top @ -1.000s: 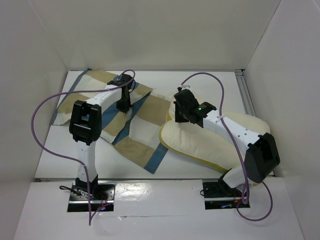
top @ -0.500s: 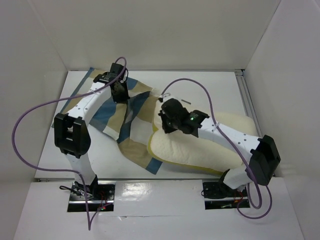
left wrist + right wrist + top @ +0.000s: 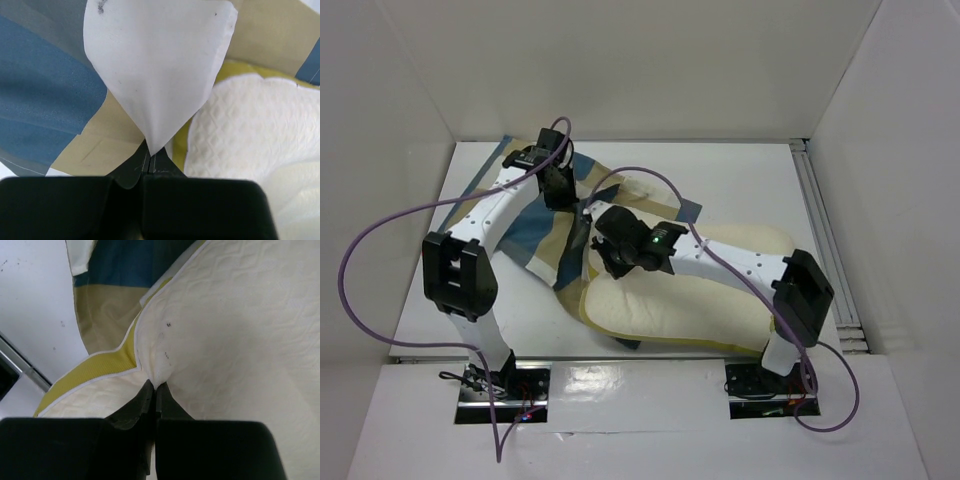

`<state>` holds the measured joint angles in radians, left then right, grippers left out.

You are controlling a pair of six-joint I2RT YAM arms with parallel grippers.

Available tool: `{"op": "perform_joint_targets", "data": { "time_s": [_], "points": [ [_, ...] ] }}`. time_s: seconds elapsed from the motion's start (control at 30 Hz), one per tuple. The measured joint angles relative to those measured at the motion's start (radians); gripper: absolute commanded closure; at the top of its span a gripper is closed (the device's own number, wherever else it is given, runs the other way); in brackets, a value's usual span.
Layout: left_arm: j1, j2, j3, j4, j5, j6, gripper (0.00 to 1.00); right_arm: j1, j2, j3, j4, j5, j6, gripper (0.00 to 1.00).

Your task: Put the pillow into the pillowcase

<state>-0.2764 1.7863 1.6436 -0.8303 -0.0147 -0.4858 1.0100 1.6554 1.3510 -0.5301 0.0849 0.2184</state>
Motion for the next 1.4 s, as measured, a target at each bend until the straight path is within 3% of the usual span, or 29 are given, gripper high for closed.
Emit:
{"op": "perform_joint_targets", "data": {
  "time_s": [0.43,0.8,1.0,1.4],
  "points": [
    [0.0,-0.105,-0.094,-0.008,0.091,0.036,1.0,-0.151,0.227,0.245,0.054,-0.124,-0.06,1.0],
    [0.0,-0.109,-0.102,-0.016,0.127,0.044,1.0,-0.182,0.307,0.38,0.086,-0.157,-0.071,1.0],
    [0.001,-0.109,-0.101,-0.042,0.117,0.053,1.0,-0.187,0.36,0.367,0.13,-0.146,-0.047,1.0],
    [0.072,-0.167,-0.111,-0.06,0.086,0.06,1.0,-0.225,0.312,0.236,0.188,-0.238,-0.063,1.0]
  ]
}}
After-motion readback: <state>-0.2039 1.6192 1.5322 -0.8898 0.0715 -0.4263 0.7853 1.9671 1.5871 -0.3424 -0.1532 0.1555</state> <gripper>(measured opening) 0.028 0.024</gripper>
